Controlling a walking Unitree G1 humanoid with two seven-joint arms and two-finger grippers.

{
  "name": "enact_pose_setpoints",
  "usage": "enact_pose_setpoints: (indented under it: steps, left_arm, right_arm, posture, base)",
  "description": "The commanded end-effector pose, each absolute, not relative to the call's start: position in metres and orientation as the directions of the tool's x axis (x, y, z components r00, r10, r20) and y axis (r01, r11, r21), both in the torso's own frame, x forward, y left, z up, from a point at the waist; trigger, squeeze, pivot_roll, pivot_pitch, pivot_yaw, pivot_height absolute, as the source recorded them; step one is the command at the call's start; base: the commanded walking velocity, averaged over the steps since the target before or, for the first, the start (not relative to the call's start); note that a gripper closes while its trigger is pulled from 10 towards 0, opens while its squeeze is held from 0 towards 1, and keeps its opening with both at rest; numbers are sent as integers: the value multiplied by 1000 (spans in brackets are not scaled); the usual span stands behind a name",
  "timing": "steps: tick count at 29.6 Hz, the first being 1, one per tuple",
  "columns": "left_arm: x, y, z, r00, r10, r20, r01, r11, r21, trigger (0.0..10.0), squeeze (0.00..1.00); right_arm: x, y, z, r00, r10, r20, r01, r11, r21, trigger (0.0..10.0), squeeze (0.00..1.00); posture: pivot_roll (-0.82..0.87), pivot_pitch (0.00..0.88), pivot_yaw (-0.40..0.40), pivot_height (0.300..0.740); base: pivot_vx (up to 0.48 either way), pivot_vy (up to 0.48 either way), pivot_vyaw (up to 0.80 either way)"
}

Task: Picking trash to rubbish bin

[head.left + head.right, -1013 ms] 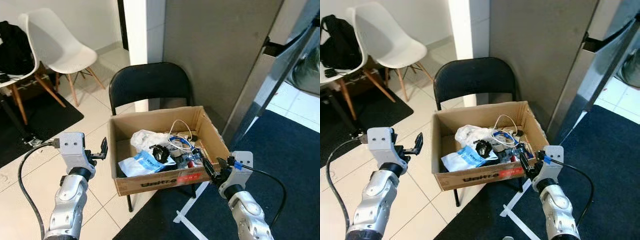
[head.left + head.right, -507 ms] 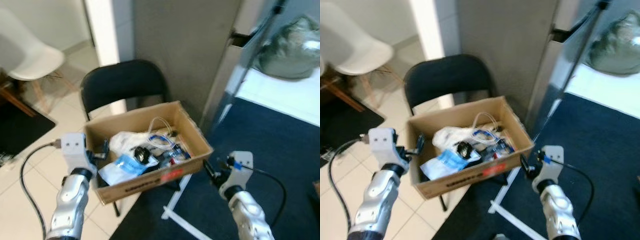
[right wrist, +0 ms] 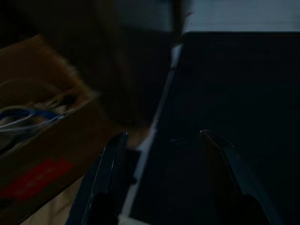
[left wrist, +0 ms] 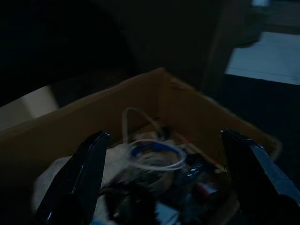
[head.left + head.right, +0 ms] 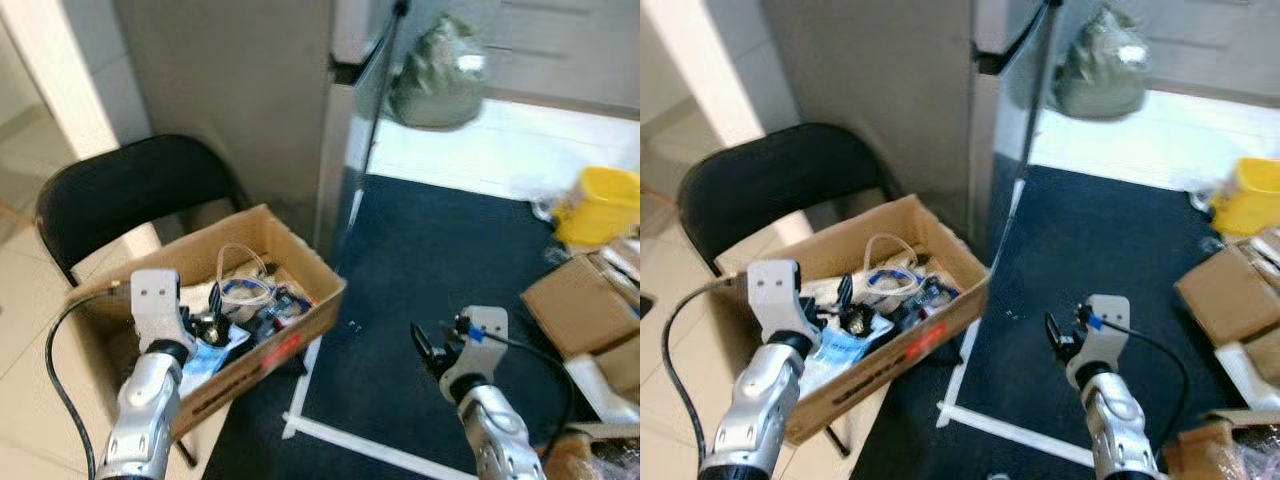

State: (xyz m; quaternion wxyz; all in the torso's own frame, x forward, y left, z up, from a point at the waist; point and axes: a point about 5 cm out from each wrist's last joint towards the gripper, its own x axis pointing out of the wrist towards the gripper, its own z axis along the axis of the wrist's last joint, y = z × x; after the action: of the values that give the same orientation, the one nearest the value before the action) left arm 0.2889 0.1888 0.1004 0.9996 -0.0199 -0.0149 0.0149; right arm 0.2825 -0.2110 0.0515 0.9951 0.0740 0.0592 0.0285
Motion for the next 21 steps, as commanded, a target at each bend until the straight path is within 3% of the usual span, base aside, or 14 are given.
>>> enact_pose_setpoints:
  steps: [1,12,21]
  left_arm:
    - [286,190,95,1000,29,1,-29,999,-33,10000,0]
    - [289,179,83,994,-60,-93,60,998,-2,10000,0]
    - [288,173,85,994,-80,-79,82,996,26,10000,0]
  right_arm:
    - [276,-212,41,987,41,-155,-15,986,167,10000,0]
    - [279,-213,44,991,-47,-127,67,985,157,10000,0]
    - [286,-209,48,993,-42,-114,60,986,154,10000,0]
  posture:
    - [42,116,20,740]
    - [38,117,24,740]
    - [38,118,18,740]
  base:
    - [0,0,-800]
    - [0,0,-800]
    - [0,0,-800]
